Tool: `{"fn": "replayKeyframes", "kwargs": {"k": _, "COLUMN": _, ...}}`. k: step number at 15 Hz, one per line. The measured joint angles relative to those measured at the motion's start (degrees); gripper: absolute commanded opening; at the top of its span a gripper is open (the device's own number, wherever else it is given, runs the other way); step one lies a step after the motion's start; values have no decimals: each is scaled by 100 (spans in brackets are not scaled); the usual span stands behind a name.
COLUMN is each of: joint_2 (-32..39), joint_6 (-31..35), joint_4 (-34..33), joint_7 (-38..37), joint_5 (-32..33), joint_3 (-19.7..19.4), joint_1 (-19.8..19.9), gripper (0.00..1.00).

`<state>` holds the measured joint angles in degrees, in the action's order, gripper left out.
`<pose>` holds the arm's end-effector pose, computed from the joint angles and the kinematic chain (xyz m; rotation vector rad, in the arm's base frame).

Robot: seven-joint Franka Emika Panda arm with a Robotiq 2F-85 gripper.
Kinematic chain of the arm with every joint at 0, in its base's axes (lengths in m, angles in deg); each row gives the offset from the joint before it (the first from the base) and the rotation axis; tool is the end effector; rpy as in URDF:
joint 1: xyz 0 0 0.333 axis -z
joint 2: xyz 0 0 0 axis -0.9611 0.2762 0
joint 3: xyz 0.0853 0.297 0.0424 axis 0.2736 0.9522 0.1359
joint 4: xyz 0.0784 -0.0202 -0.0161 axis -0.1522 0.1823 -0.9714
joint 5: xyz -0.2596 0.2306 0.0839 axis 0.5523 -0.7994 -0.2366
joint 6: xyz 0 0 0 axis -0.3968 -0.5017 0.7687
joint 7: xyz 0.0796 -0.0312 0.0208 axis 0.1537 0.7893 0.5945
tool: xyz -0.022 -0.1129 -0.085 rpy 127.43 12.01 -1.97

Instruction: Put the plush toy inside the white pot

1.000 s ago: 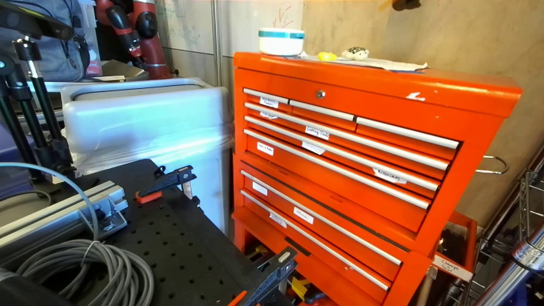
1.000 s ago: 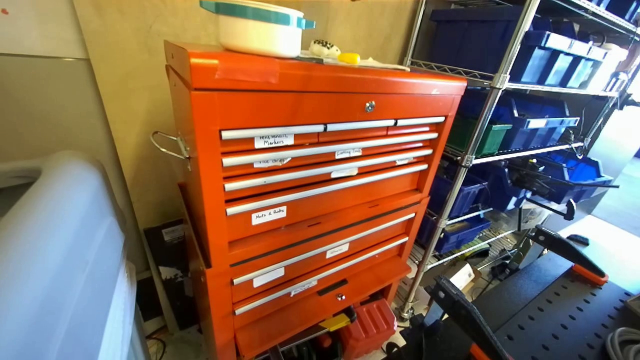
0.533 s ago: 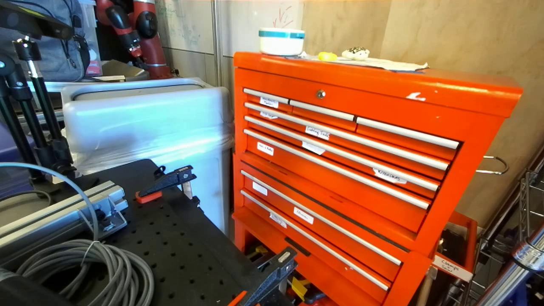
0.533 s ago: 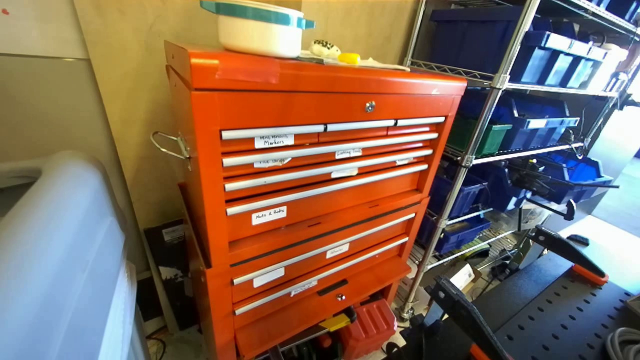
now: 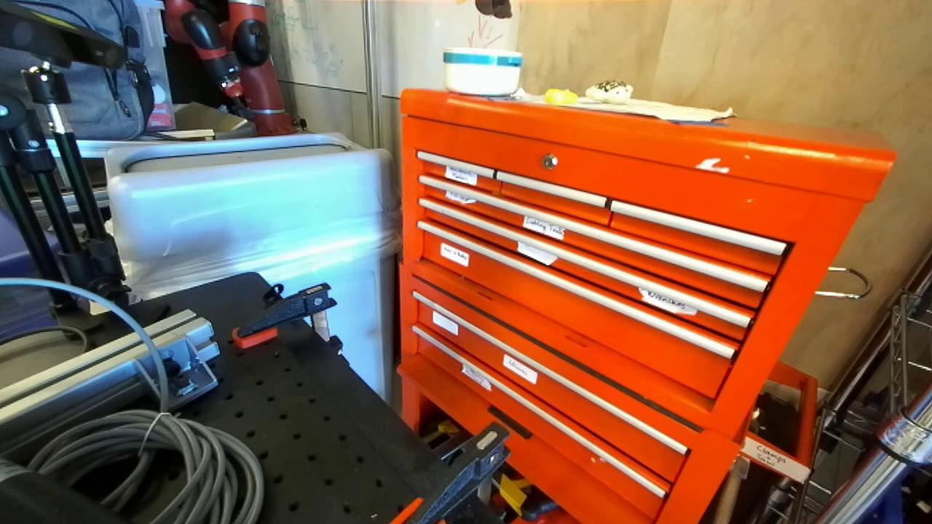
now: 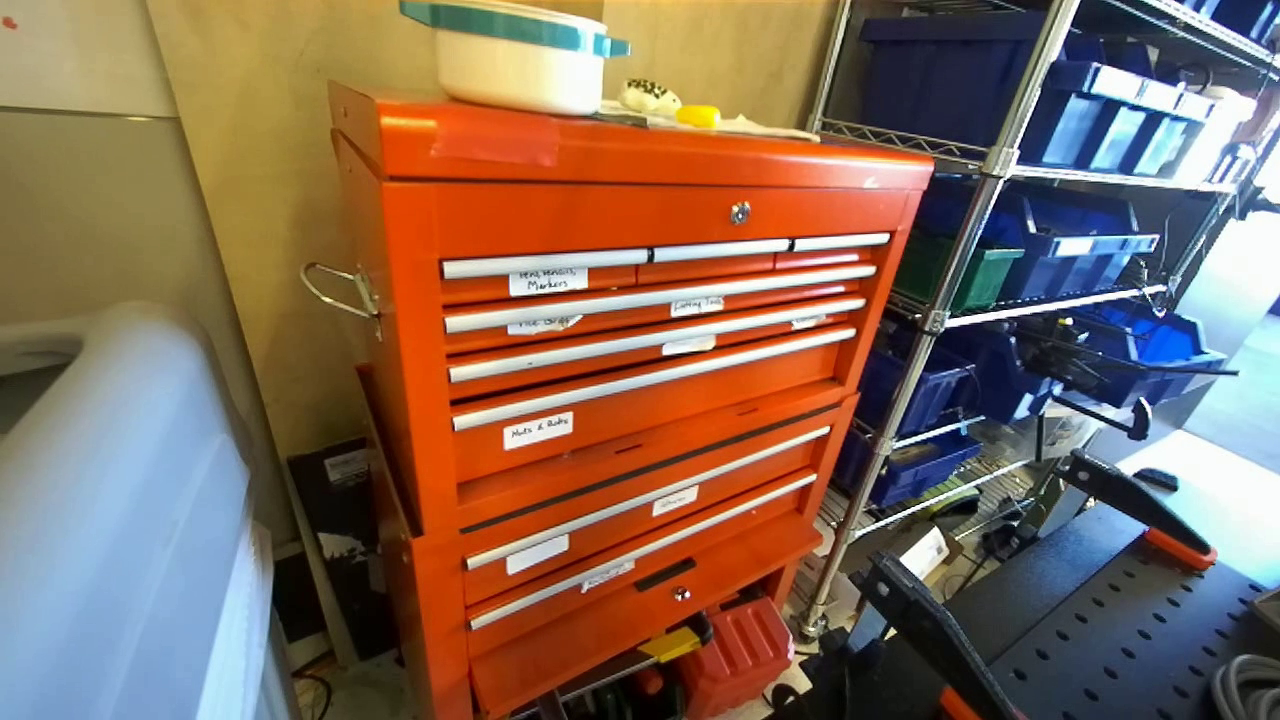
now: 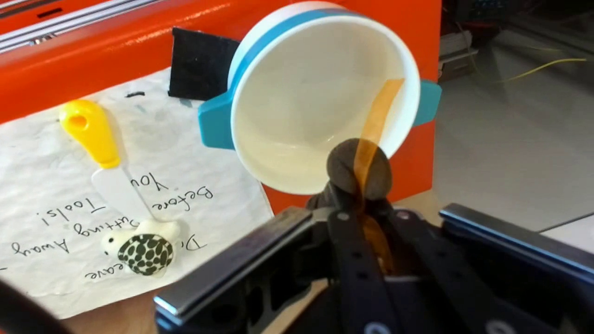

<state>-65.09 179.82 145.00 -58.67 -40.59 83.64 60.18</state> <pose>0.6236 0.2074 0.4518 -2.9069 0.2346 -0.4756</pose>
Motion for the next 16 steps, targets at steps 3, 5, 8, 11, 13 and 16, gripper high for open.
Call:
{"fn": "replayKeyframes", "kwargs": {"k": 3, "joint_2": 23, "joint_6": -4, "joint_4": 161, "joint_7": 90, "joint_5": 13, "joint_3": 50, "joint_1": -9, "gripper": 3}}
{"fn": "replayKeyframes", "kwargs": {"k": 5, "joint_2": 38, "joint_6": -4, "joint_4": 262, "joint_7": 138, "joint_5": 39, "joint_3": 78, "joint_1": -29, "gripper": 3}}
{"fn": "replayKeyframes", "kwargs": {"k": 8, "joint_2": 83, "joint_6": 23, "joint_4": 351, "joint_7": 143, "joint_5": 234, "joint_3": 83, "joint_1": -82, "gripper": 3}}
{"fn": "replayKeyframes", "kwargs": {"k": 11, "joint_2": 134, "joint_6": 110, "joint_4": 396, "joint_7": 127, "joint_5": 524, "joint_3": 80, "joint_1": -110, "gripper": 3}}
{"fn": "replayKeyframes", "kwargs": {"k": 13, "joint_2": 171, "joint_6": 179, "joint_4": 404, "joint_7": 125, "joint_5": 668, "joint_3": 75, "joint_1": -113, "gripper": 3}}
{"fn": "replayKeyframes", "kwargs": {"k": 16, "joint_2": 256, "joint_6": 252, "joint_4": 410, "joint_7": 113, "joint_5": 804, "joint_3": 64, "joint_1": -114, "gripper": 3}}
